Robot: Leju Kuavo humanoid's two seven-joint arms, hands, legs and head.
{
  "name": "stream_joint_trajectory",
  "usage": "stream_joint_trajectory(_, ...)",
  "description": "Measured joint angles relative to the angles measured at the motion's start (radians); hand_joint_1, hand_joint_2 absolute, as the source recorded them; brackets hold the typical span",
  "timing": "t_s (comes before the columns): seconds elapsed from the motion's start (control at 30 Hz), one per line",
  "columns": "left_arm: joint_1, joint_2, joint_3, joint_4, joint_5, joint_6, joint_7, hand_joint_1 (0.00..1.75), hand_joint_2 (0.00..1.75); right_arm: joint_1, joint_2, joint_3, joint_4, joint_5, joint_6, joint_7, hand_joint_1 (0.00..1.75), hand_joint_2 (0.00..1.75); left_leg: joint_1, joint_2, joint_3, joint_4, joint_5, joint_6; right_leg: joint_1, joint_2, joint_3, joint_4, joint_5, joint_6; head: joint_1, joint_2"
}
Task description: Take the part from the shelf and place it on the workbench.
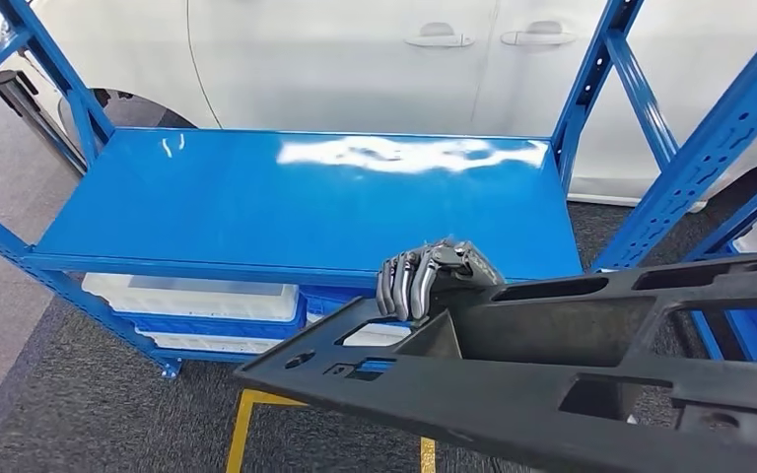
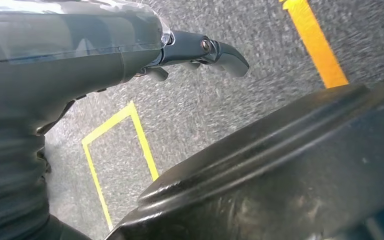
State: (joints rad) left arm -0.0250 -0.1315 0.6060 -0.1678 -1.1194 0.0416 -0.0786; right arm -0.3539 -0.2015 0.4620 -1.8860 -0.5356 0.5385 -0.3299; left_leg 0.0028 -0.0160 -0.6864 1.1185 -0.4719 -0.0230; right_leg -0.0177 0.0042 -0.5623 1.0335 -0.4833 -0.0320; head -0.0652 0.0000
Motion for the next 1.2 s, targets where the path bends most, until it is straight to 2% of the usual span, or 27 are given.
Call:
stream_joint_trajectory(0.07,-0.002,0.000,0.000,0.000,0.002,0.000,-0.002,0.00,1.75,-0.001,-0.001,0.000,0.006,-0.006,0.002,-0.004,1.31,1.75,0.000,0.000,-0.038,0.129,-0.083,-0.005,0.002,-0.002,-0.021,0.001,0.016,-0.003,0.000,0.000)
stream_joint_trajectory(0.1,-0.002,0.000,0.000,0.000,0.002,0.000,-0.002,0.00,1.75,0.000,-0.002,0.000,0.009,-0.008,0.002,-0.006,1.31,1.75,0.000,0.000,-0.042,0.173,-0.099,-0.006,0.004,-0.003,-0.031,0.001,0.023,-0.004,0.000,0.000)
stream_joint_trajectory(0.13,-0.002,0.000,0.000,0.000,0.003,0.000,-0.003,0.00,1.75,0.000,-0.002,0.000,0.012,-0.009,0.002,-0.007,1.31,1.75,0.000,0.000,-0.028,0.181,-0.093,-0.004,0.006,-0.004,-0.041,0.002,0.031,-0.004,0.000,0.000)
stream_joint_trajectory(0.17,-0.001,0.000,0.000,0.000,0.003,0.000,-0.003,0.00,1.75,0.000,-0.002,0.000,0.014,-0.009,0.002,-0.007,1.31,1.75,-0.001,0.000,0.006,0.151,-0.073,0.001,0.008,-0.004,-0.049,0.002,0.038,-0.003,0.000,0.000)
stream_joint_trajectory(0.2,0.001,0.000,0.000,0.000,0.003,0.000,-0.002,0.00,1.75,0.000,-0.002,0.000,0.016,-0.009,0.001,-0.008,1.31,1.75,-0.002,0.000,0.055,0.089,-0.049,0.008,0.010,-0.003,-0.057,0.002,0.045,-0.002,0.000,0.000)
stream_joint_trajectory(0.27,0.007,0.000,0.000,0.000,0.002,0.001,0.000,0.00,1.75,0.001,-0.003,0.000,0.017,-0.008,-0.003,-0.009,1.31,1.75,-0.007,0.000,0.152,-0.051,-0.029,0.022,0.013,-0.001,-0.066,0.001,0.058,0.004,0.000,0.000)
stream_joint_trajectory(0.33,0.010,0.000,0.000,0.000,0.001,0.003,0.004,0.00,1.75,0.008,-0.003,-0.001,0.015,-0.005,-0.007,-0.010,1.31,1.75,-0.013,-0.002,0.186,-0.111,-0.031,0.029,0.012,-0.002,-0.069,-0.001,0.070,0.015,0.000,0.000)
stream_joint_trajectory(0.4,0.010,-0.002,0.000,0.000,0.001,0.005,0.006,0.00,1.75,0.021,-0.003,-0.002,0.013,-0.002,-0.009,-0.010,1.31,1.75,-0.013,-0.002,0.181,-0.123,-0.014,0.036,0.011,-0.003,-0.070,-0.005,0.080,0.027,0.000,0.000)
stream_joint_trajectory(0.43,0.011,-0.003,0.000,0.000,0.001,0.006,0.006,0.00,1.75,0.027,-0.003,-0.004,0.013,-0.002,-0.009,-0.010,1.31,1.75,-0.010,0.000,0.177,-0.131,-0.004,0.041,0.011,-0.003,-0.075,0.001,0.071,0.033,0.000,0.000)
stream_joint_trajectory(0.47,0.011,-0.005,0.000,0.000,0.001,0.007,0.007,0.00,1.75,0.032,-0.003,-0.006,0.012,-0.001,-0.008,-0.010,1.31,1.75,-0.006,0.004,0.170,-0.138,0.009,0.047,0.011,-0.003,-0.085,0.024,0.045,0.037,0.000,0.000)
stream_joint_trajectory(0.5,0.010,-0.006,0.000,0.000,0.001,0.008,0.008,0.00,1.75,0.035,-0.003,-0.007,0.012,-0.001,-0.007,-0.010,1.31,1.75,-0.003,0.007,0.161,-0.144,0.021,0.052,0.010,-0.002,-0.103,0.072,0.001,0.041,0.000,0.000)
stream_joint_trajectory(0.57,0.010,-0.006,0.000,0.000,0.001,0.009,0.008,0.00,1.75,0.044,-0.003,-0.010,0.012,-0.002,-0.004,-0.010,1.31,1.75,-0.004,0.011,0.137,-0.144,0.039,0.056,0.007,-0.002,-0.143,0.200,-0.086,0.050,0.000,0.000)
stream_joint_trajectory(0.6,0.009,-0.006,0.000,0.000,0.001,0.009,0.008,0.00,1.75,0.049,-0.003,-0.011,0.012,-0.002,-0.003,-0.010,1.31,1.75,-0.004,0.011,0.124,-0.142,0.047,0.056,0.005,-0.002,-0.152,0.250,-0.104,0.054,0.000,0.000)
stream_joint_trajectory(0.63,0.008,-0.006,0.000,0.000,0.001,0.009,0.008,0.00,1.75,0.054,-0.003,-0.012,0.012,-0.003,-0.001,-0.010,1.31,1.75,-0.003,0.011,0.111,-0.138,0.054,0.054,0.003,-0.002,-0.144,0.265,-0.099,0.057,0.000,0.000)
stream_joint_trajectory(0.67,0.008,-0.006,0.000,0.000,0.001,0.009,0.008,0.00,1.75,0.057,-0.003,-0.013,0.012,-0.003,0.000,-0.010,1.31,1.75,-0.003,0.011,0.099,-0.133,0.060,0.052,0.002,-0.003,-0.118,0.244,-0.079,0.059,0.000,0.000)
stream_joint_trajectory(0.7,0.007,-0.007,0.000,0.000,0.001,0.009,0.008,0.00,1.75,0.059,-0.003,-0.014,0.013,-0.003,0.000,-0.010,1.31,1.75,-0.002,0.011,0.087,-0.127,0.064,0.049,0.000,-0.003,-0.075,0.189,-0.052,0.060,0.000,0.000)
stream_joint_trajectory(0.77,0.006,-0.007,0.000,0.000,0.001,0.009,0.008,0.00,1.75,0.061,-0.003,-0.016,0.013,-0.003,0.000,-0.010,1.31,1.75,-0.003,0.010,0.068,-0.113,0.071,0.041,0.000,-0.002,0.015,0.053,-0.030,0.055,0.000,0.000)
stream_joint_trajectory(0.8,0.005,-0.008,0.000,0.000,0.001,0.010,0.008,0.00,1.75,0.062,-0.003,-0.018,0.013,-0.004,0.001,-0.011,1.31,1.75,-0.004,0.010,0.062,-0.107,0.075,0.036,0.001,0.000,0.040,0.009,-0.031,0.050,0.000,0.000)
stream_joint_trajectory(0.83,0.005,-0.008,0.000,0.000,0.001,0.010,0.008,0.00,1.75,0.064,-0.003,-0.019,0.013,-0.004,0.002,-0.011,1.31,1.75,-0.005,0.009,0.058,-0.104,0.080,0.031,0.004,0.001,0.048,-0.011,-0.036,0.043,0.000,0.000)
stream_joint_trajectory(0.9,0.005,-0.007,0.000,0.000,0.000,0.012,0.008,0.00,1.75,0.068,-0.003,-0.021,0.012,-0.005,0.005,-0.011,1.31,1.75,-0.006,0.008,0.055,-0.105,0.088,0.019,0.003,0.000,0.041,-0.015,-0.025,0.029,0.000,0.000)
stream_joint_trajectory(0.93,0.005,-0.007,0.000,0.000,0.000,0.013,0.008,0.00,1.75,0.069,-0.003,-0.023,0.012,-0.005,0.008,-0.011,1.31,1.75,-0.005,0.008,0.050,-0.099,0.081,0.013,0.001,-0.001,0.037,-0.017,-0.018,0.023,0.000,0.000)
stream_joint_trajectory(1.0,0.004,-0.006,0.000,0.000,-0.002,0.015,0.010,0.00,1.75,0.072,-0.003,-0.024,0.009,-0.005,0.015,-0.011,1.31,1.75,-0.003,0.007,0.028,-0.040,0.021,0.002,-0.004,-0.005,0.024,-0.021,-0.001,0.011,0.000,0.000)
stream_joint_trajectory(1.07,0.002,-0.006,0.000,0.000,-0.003,0.015,0.012,0.00,1.75,0.077,-0.003,-0.025,0.005,-0.004,0.019,-0.010,1.31,1.75,-0.001,0.008,-0.009,0.089,-0.069,-0.007,-0.004,-0.008,0.006,-0.021,0.013,0.007,0.000,0.000)
stream_joint_trajectory(1.1,0.001,-0.006,0.000,0.000,-0.004,0.015,0.013,0.00,1.75,0.080,-0.003,-0.026,0.004,-0.003,0.020,-0.010,1.31,1.75,0.000,0.008,-0.021,0.146,-0.095,-0.011,-0.004,-0.009,-0.003,-0.020,0.020,0.008,0.000,0.000)
stream_joint_trajectory(1.13,0.000,-0.006,0.000,0.000,-0.004,0.015,0.014,0.00,1.75,0.084,-0.003,-0.027,0.004,-0.002,0.023,-0.009,1.31,1.75,0.000,0.008,-0.019,0.178,-0.104,-0.013,-0.005,-0.009,-0.013,-0.019,0.027,0.009,0.000,0.000)
stream_joint_trajectory(1.17,0.000,-0.006,0.000,0.000,-0.004,0.015,0.015,0.00,1.75,0.087,-0.003,-0.029,0.004,-0.002,0.026,-0.008,1.31,1.75,0.000,0.008,0.002,0.168,-0.092,-0.014,-0.005,-0.009,-0.021,-0.018,0.033,0.011,0.000,0.000)
stream_joint_trajectory(1.2,0.001,-0.006,0.000,0.000,-0.004,0.016,0.016,0.00,1.75,0.090,-0.003,-0.031,0.004,-0.001,0.029,-0.008,1.31,1.75,0.001,0.008,0.041,0.121,-0.067,-0.014,-0.006,-0.009,-0.029,-0.016,0.039,0.014,0.000,0.000)
